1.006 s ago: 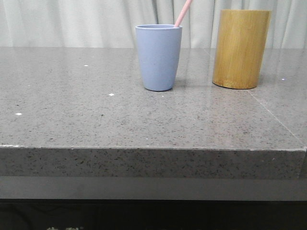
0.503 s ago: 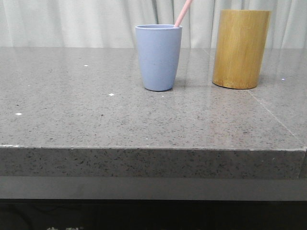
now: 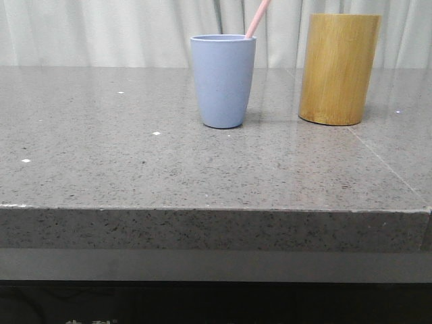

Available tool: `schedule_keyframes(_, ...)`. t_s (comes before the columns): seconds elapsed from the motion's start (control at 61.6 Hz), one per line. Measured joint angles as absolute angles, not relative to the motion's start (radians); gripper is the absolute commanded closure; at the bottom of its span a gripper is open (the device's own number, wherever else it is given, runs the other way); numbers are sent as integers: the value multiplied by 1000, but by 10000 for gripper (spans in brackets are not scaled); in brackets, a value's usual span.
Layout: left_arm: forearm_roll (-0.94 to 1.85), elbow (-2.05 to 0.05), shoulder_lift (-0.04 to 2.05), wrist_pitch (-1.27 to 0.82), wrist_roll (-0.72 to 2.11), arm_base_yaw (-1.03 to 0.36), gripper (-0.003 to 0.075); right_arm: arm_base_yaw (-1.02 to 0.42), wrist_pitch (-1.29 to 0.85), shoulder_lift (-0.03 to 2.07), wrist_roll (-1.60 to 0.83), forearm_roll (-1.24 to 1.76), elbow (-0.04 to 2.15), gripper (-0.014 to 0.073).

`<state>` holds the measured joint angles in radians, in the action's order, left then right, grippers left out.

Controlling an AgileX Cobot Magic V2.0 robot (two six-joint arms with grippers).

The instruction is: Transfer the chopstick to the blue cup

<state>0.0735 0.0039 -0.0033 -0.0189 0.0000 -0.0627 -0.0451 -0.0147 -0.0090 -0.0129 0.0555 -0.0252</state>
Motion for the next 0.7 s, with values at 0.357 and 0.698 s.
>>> schedule_keyframes(0.357, 74, 4, -3, -19, 0, -63, 739, -32, -25, -10, -13, 72, -25, 660)
schedule_keyframes(0.698, 74, 4, -3, -19, 0, -63, 739, -21, -35, -10, -13, 74, -25, 660)
